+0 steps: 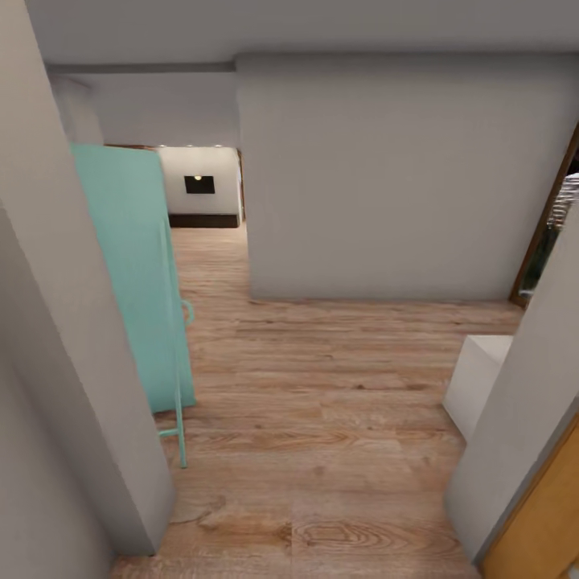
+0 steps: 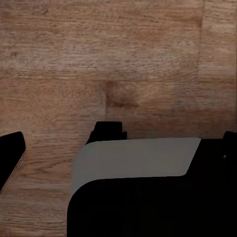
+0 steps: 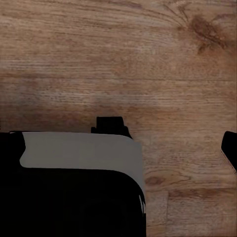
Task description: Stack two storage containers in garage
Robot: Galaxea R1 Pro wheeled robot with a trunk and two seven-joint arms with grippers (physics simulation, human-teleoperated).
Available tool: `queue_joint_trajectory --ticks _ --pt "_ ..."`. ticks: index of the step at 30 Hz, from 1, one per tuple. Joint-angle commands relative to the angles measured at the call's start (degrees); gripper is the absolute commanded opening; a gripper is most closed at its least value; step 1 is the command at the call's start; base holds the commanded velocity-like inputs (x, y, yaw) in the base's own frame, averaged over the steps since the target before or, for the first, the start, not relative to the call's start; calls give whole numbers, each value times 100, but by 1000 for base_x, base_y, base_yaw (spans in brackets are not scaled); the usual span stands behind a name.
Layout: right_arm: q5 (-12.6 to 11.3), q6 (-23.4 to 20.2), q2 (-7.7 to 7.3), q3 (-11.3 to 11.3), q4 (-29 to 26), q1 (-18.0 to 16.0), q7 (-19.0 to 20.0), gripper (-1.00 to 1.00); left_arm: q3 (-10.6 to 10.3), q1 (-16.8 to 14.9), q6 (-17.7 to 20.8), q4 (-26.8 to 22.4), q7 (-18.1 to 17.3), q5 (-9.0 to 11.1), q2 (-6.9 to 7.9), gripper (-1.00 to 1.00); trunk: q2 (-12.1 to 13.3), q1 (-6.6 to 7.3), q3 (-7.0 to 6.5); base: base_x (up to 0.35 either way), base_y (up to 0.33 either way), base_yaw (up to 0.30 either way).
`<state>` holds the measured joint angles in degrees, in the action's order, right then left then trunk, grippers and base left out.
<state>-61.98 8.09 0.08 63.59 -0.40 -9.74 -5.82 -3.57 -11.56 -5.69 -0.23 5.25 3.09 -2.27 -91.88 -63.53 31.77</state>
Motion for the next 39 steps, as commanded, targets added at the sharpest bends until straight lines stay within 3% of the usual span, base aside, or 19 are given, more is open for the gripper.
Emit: queue_joint_trajectory --ticks 1,39 --pt "-43 9 0 48 -4 -2 -24 100 -38 -4 -20 6 20 31 -2 100 -2 -3 6 322 0 0" --pt "-51 12 0 48 -4 -2 -24 100 -38 -4 -20 6 20 28 -5 100 -2 -3 6 322 0 0"
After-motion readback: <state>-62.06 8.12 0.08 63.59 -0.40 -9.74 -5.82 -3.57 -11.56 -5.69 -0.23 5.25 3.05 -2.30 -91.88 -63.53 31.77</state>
